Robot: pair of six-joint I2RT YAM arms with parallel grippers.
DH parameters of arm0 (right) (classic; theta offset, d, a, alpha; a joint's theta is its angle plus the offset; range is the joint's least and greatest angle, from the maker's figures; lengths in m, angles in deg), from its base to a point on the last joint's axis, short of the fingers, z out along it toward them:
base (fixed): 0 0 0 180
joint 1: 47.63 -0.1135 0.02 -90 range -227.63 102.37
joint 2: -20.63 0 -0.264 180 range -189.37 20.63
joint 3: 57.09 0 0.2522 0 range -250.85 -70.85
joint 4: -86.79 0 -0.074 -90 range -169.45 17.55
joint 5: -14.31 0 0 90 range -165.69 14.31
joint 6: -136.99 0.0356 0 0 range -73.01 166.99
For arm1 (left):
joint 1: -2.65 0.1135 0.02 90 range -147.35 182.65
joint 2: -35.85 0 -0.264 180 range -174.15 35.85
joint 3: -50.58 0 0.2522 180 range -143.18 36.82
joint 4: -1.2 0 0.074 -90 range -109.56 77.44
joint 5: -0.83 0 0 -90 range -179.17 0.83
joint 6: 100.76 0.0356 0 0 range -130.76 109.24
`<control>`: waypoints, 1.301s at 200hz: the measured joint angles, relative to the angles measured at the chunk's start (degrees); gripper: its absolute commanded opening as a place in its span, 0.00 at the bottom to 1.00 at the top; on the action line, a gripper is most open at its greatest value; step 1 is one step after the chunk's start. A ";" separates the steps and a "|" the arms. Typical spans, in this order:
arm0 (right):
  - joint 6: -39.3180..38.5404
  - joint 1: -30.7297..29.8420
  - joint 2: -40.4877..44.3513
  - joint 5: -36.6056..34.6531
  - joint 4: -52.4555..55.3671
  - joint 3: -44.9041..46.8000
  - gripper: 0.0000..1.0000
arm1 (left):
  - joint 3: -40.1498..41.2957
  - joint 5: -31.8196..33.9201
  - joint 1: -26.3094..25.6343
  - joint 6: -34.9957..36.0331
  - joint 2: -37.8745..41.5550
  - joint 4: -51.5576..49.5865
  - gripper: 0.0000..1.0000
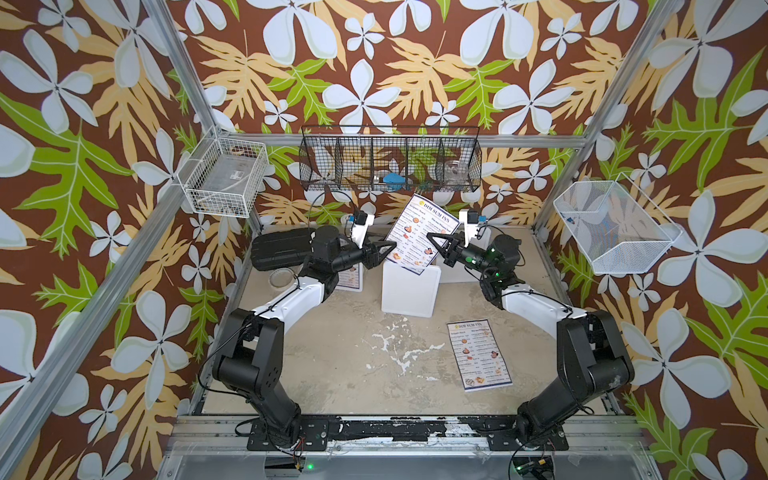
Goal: Insert the menus into the narrow rack
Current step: Insert the menu into the narrow rack.
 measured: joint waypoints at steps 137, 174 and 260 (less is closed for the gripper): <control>-17.16 1.77 6.40 3.04 12.15 1.27 0.00 | 6.91 1.81 0.00 2.69 5.86 0.20 0.70; -20.50 1.97 7.10 3.69 14.19 1.36 0.00 | 6.69 1.46 0.04 2.89 5.70 1.60 0.70; -23.56 2.01 4.66 7.26 17.31 -1.79 0.01 | 8.44 1.01 0.04 2.84 6.97 1.29 0.69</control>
